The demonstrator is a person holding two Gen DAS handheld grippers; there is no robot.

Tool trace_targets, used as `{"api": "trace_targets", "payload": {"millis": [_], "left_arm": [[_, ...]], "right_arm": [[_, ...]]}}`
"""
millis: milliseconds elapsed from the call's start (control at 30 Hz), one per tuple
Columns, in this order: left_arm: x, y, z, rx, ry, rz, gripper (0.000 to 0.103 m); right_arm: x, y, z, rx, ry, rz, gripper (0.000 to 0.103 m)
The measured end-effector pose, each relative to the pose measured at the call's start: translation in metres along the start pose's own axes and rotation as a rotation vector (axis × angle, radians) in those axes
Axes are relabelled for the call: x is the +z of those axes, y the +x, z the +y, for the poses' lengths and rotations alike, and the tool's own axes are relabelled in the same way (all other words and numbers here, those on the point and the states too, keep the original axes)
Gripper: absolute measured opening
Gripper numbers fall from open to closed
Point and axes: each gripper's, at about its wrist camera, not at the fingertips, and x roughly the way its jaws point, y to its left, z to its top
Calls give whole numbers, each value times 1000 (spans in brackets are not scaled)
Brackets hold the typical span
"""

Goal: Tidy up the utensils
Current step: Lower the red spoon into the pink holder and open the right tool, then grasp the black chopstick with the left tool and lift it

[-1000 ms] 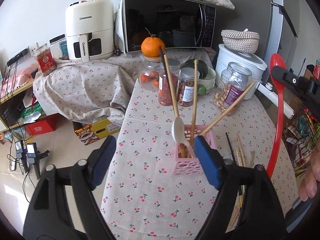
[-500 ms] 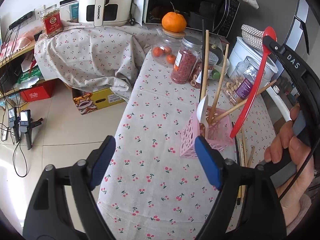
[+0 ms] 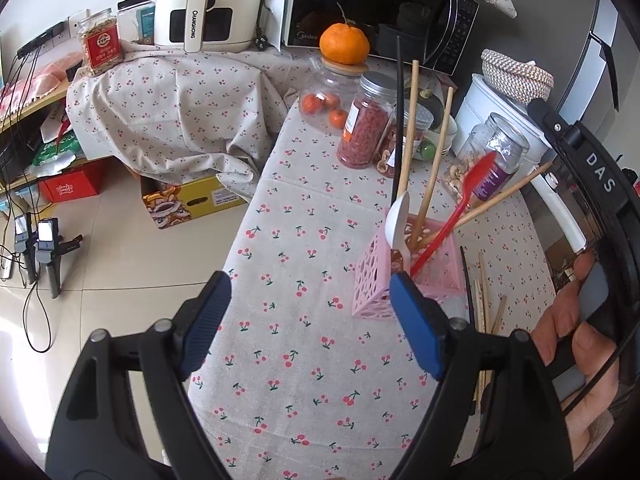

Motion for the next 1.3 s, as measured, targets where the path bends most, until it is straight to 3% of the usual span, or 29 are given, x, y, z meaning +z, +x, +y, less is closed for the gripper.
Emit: {"api": "trace_targets", "payload": {"millis": [267, 500, 733, 867, 1000, 1133, 1200, 1300], "left_arm": [[-7, -4, -16, -26, 39, 1, 84], [-19, -2, -39, -68, 90, 39, 84], [-37, 6, -76, -105, 166, 107, 84], [-47, 12, -97, -126, 196, 159, 84], [-57, 20, -119, -142, 213, 203, 84], [-58, 30, -149, -152, 258, 247, 84], [-57, 34, -164, -145, 287, 229, 81], [-54, 52, -184, -134, 302, 238, 57]], "right_arm": [[25, -38, -38, -8, -14, 108, 64], [22, -63, -91, -36, -17, 255, 81], [-1, -64, -140, -74, -1, 414, 85], [-25, -46, -159, -127, -28, 613, 85], [-48, -36, -181, -160, -26, 743, 85], [-54, -34, -200, -147, 5, 802, 85], [-53, -35, -206, -156, 7, 810, 85], [-51, -34, -214, -149, 12, 826, 85]]}}
